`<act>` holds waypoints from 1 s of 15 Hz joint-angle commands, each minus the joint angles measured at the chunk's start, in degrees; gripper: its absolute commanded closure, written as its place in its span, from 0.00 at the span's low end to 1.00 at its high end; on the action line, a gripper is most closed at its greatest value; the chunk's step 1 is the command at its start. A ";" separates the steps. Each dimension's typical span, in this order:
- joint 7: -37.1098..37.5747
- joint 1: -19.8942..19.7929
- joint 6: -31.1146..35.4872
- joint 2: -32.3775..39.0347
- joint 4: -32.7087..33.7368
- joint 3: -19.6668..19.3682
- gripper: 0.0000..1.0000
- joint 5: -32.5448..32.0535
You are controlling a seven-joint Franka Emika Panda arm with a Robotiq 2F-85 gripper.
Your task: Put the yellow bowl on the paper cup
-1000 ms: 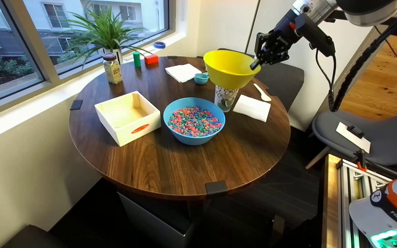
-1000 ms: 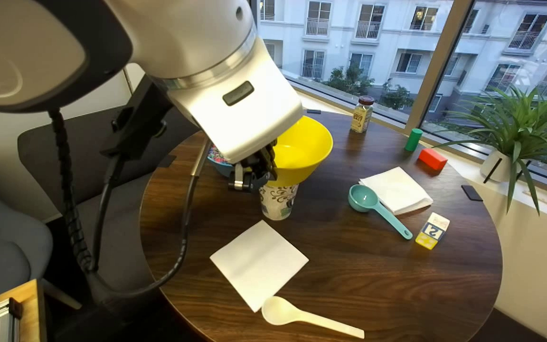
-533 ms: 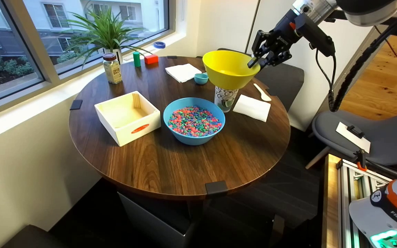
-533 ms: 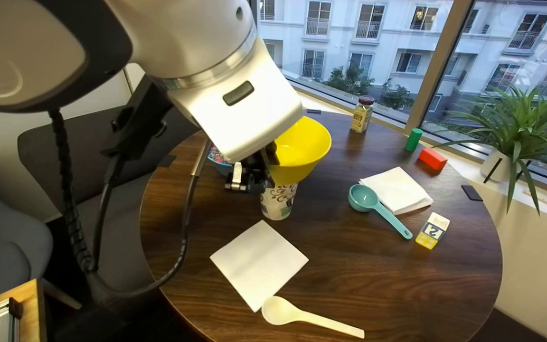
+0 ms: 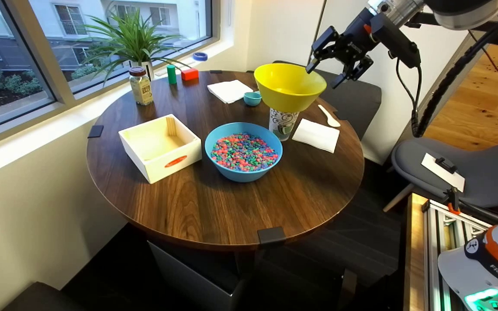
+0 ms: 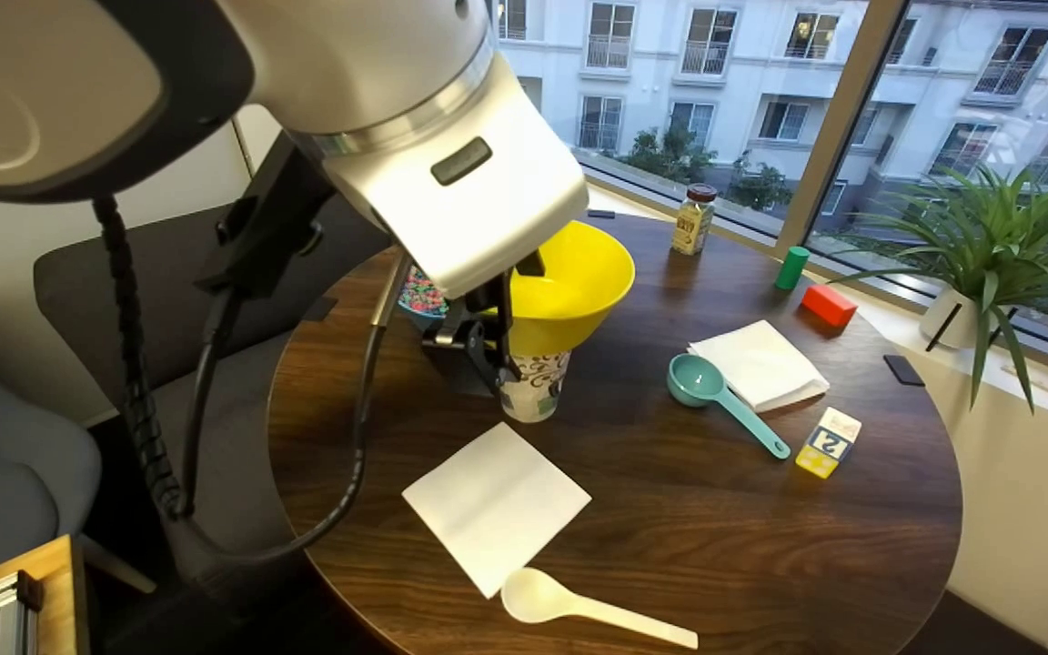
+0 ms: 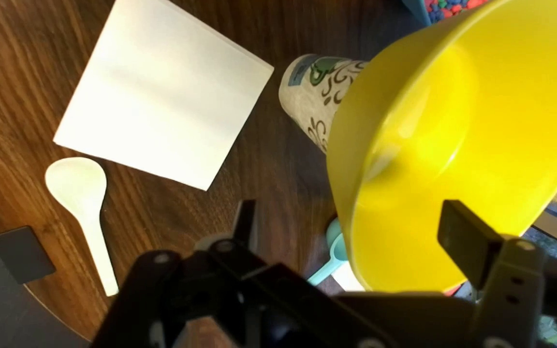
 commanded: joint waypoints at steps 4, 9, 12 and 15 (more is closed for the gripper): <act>2.98 -2.21 -3.77 -3.88 3.00 2.47 0.00 -4.55; 4.73 -2.55 -9.27 -6.99 5.56 3.76 0.00 -6.75; 3.27 -1.94 -7.85 -6.44 5.67 3.14 0.00 -5.72; 3.31 -1.98 -7.96 -6.63 5.69 3.18 0.00 -5.80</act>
